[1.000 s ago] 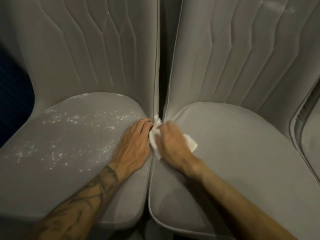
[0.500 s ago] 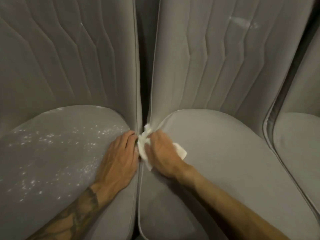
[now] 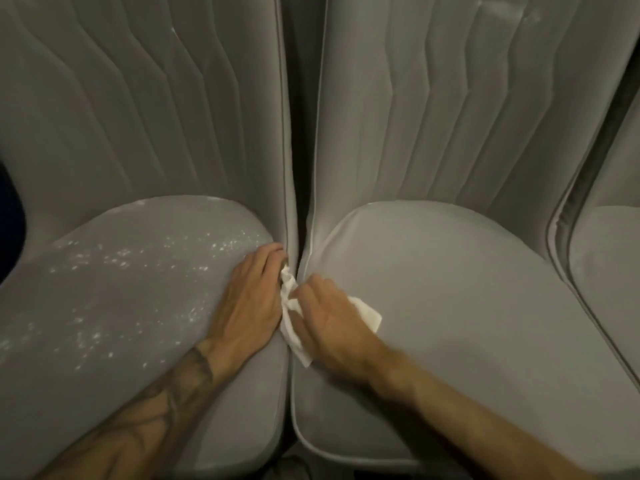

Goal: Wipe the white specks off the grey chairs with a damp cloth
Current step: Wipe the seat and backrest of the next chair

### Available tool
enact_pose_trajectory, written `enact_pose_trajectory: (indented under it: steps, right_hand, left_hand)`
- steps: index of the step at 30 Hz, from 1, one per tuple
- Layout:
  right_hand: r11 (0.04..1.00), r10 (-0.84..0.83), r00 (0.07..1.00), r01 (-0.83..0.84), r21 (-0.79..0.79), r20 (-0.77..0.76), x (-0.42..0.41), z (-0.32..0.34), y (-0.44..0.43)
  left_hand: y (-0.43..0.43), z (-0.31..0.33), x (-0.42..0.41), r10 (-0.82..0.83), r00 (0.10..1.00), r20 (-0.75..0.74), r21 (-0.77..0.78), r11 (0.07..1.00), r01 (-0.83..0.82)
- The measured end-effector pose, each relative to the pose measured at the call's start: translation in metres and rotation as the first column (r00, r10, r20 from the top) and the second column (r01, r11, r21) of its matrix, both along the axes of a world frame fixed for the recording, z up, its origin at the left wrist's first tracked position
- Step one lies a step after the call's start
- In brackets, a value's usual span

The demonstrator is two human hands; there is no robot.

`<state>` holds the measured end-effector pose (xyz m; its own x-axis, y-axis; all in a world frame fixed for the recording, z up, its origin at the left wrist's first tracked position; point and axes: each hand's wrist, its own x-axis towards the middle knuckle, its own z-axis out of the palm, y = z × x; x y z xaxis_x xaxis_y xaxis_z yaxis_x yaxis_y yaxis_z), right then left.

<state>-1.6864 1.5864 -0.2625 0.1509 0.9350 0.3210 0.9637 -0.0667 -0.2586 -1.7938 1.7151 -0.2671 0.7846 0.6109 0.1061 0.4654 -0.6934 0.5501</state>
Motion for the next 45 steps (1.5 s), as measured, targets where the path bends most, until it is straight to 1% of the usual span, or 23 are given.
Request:
enact_pose_trajectory:
  steps: [2, 4, 6, 7, 9, 11, 12, 15, 16, 17, 19, 21, 24, 27, 29, 31, 33, 34, 36, 38, 39, 43, 45]
  right_hand:
    - [0.997, -0.039, 0.999, 0.040, -0.060, 0.019, 0.018, 0.010, 0.001]
    - [0.991, -0.087, 0.993, 0.095, -0.094, 0.086, 0.031, 0.012, 0.006]
    - [0.980, -0.159, 0.980, 0.172, -0.105, 0.121, 0.018, 0.010, 0.003]
    - [0.983, -0.133, 0.982, 0.147, -0.107, 0.134, -0.001, 0.006, -0.007]
    - [1.000, 0.000, 0.983, -0.001, 0.006, 0.186, -0.037, -0.004, -0.035]
    - [0.995, 0.076, 0.989, -0.083, 0.053, 0.126, -0.048, -0.007, -0.052]
    - [0.996, 0.072, 0.992, -0.077, 0.045, 0.100, -0.042, -0.002, -0.054]
    - [0.997, -0.061, 0.997, 0.062, -0.040, 0.041, -0.017, 0.013, -0.043]
    - [0.993, -0.079, 0.997, 0.081, -0.083, 0.026, -0.017, 0.017, -0.042]
    - [0.993, -0.084, 0.995, 0.088, -0.083, 0.045, -0.024, 0.016, -0.045]
    - [0.993, -0.047, 0.998, 0.052, -0.104, 0.050, -0.054, 0.013, -0.062]
    - [0.991, -0.030, 0.999, 0.026, -0.130, -0.033, -0.080, 0.011, -0.089]
    - [0.989, 0.063, 0.997, -0.067, -0.130, -0.034, -0.084, 0.008, -0.110]
    - [0.997, -0.010, 0.997, 0.003, -0.081, -0.082, -0.060, 0.014, -0.090]
    - [0.990, -0.123, 0.990, 0.118, -0.080, -0.065, -0.035, 0.017, -0.057]
    - [0.958, -0.265, 0.963, 0.258, -0.122, -0.044, -0.010, 0.012, -0.020]
    - [0.926, -0.365, 0.930, 0.359, -0.118, -0.035, 0.000, 0.005, 0.010]
    - [0.928, -0.363, 0.931, 0.359, -0.103, -0.022, 0.000, 0.001, 0.019]
    - [0.964, -0.264, 0.964, 0.263, -0.051, -0.026, -0.002, -0.008, 0.029]
    - [0.986, -0.167, 0.985, 0.165, -0.035, -0.051, 0.013, -0.009, 0.032]
    - [0.987, -0.160, 0.985, 0.159, -0.020, -0.058, 0.027, -0.007, 0.035]
    - [0.936, -0.316, 0.941, 0.330, 0.123, -0.121, 0.086, 0.006, 0.052]
    - [0.906, -0.349, 0.930, 0.366, 0.213, -0.116, 0.108, 0.020, 0.060]
  left_hand:
    - [-0.004, 0.004, -0.001, -0.016, 0.999, -0.030, 0.041, 0.999, 0.017]
    - [-0.005, 0.006, 0.000, 0.003, 0.999, -0.037, 0.089, 0.996, 0.001]
    - [-0.005, 0.005, 0.001, -0.005, 0.999, -0.042, 0.141, 0.990, 0.011]
    - [-0.005, 0.004, 0.000, -0.013, 0.999, -0.045, 0.155, 0.988, 0.020]
    - [-0.003, 0.003, 0.002, -0.013, 0.999, -0.044, 0.178, 0.984, 0.021]
    - [-0.004, 0.003, 0.001, 0.005, 0.999, -0.041, 0.190, 0.982, 0.002]
    - [-0.004, 0.003, 0.001, 0.002, 0.999, -0.047, 0.201, 0.980, 0.007]
    - [-0.006, 0.004, -0.001, -0.019, 0.999, -0.051, 0.221, 0.975, 0.030]
    - [-0.006, 0.004, -0.002, -0.017, 0.999, -0.045, 0.224, 0.974, 0.027]
    - [-0.006, 0.003, -0.002, -0.014, 0.999, -0.037, 0.230, 0.973, 0.022]
    - [-0.005, 0.000, -0.002, -0.014, 1.000, -0.017, 0.261, 0.965, 0.018]
    - [-0.005, -0.001, -0.004, -0.007, 1.000, 0.005, 0.277, 0.961, 0.005]
    - [-0.005, -0.002, -0.005, -0.011, 1.000, 0.006, 0.274, 0.962, 0.009]
    - [-0.007, 0.000, -0.006, -0.006, 1.000, -0.012, 0.262, 0.965, 0.009]
    - [-0.008, 0.000, -0.006, 0.001, 1.000, -0.020, 0.236, 0.972, 0.004]
    - [-0.008, 0.001, -0.007, 0.010, 1.000, -0.027, 0.219, 0.976, -0.004]
    - [-0.008, 0.006, -0.005, 0.008, 1.000, -0.025, 0.184, 0.983, -0.004]
    - [-0.008, 0.008, -0.003, 0.000, 1.000, -0.018, 0.153, 0.988, 0.003]
    - [-0.006, 0.010, 0.000, -0.019, 1.000, -0.016, 0.137, 0.990, 0.020]
    - [-0.001, 0.011, 0.006, -0.026, 1.000, -0.016, 0.181, 0.983, 0.029]
    - [0.001, 0.012, 0.011, -0.020, 1.000, 0.004, 0.211, 0.977, 0.019]
    - [0.013, 0.021, 0.047, -0.019, 0.997, 0.075, 0.431, 0.902, -0.015]
    - [0.024, 0.030, 0.074, -0.045, 0.993, 0.111, 0.533, 0.846, -0.021]
